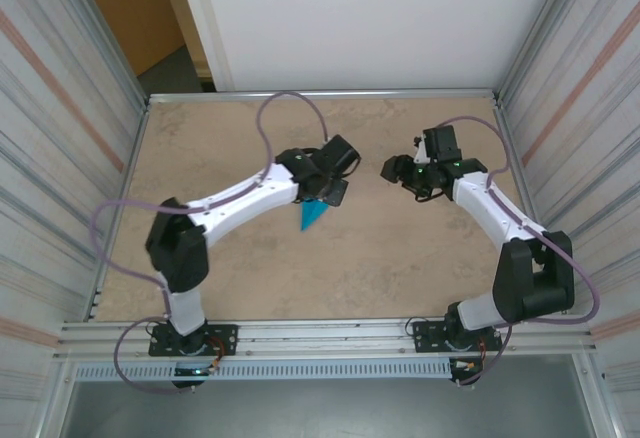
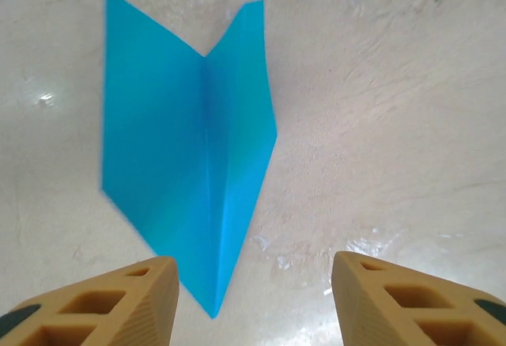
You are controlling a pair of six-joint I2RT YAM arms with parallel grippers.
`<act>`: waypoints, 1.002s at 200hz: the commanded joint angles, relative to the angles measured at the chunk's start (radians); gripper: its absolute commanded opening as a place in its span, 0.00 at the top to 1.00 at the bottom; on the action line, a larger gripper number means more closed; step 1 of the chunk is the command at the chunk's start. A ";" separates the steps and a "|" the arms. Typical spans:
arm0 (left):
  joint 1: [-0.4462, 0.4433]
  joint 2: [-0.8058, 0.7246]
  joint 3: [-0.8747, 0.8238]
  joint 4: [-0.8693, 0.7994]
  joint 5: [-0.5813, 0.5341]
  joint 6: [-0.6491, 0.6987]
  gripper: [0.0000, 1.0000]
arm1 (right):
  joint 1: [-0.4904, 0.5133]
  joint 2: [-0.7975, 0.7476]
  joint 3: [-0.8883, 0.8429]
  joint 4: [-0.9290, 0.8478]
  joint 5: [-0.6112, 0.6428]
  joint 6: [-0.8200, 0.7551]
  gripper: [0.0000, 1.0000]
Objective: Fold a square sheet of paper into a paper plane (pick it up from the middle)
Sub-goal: Move the paper to the center of the table.
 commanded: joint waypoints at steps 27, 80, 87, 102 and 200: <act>0.214 -0.145 -0.315 0.280 0.371 -0.089 0.41 | 0.106 0.090 0.052 0.032 -0.028 0.043 0.40; 0.289 -0.088 -0.418 0.486 0.552 -0.081 0.41 | 0.207 0.203 0.096 0.050 -0.065 0.074 0.43; 0.289 -0.073 -0.415 0.495 0.556 -0.070 0.42 | 0.210 0.213 0.102 0.052 -0.070 0.074 0.43; 0.289 -0.049 -0.415 0.518 0.552 -0.055 0.49 | 0.214 0.231 0.108 0.055 -0.083 0.077 0.43; 0.287 0.030 -0.366 0.525 0.469 0.059 0.78 | 0.231 0.386 0.137 0.059 -0.111 0.093 0.64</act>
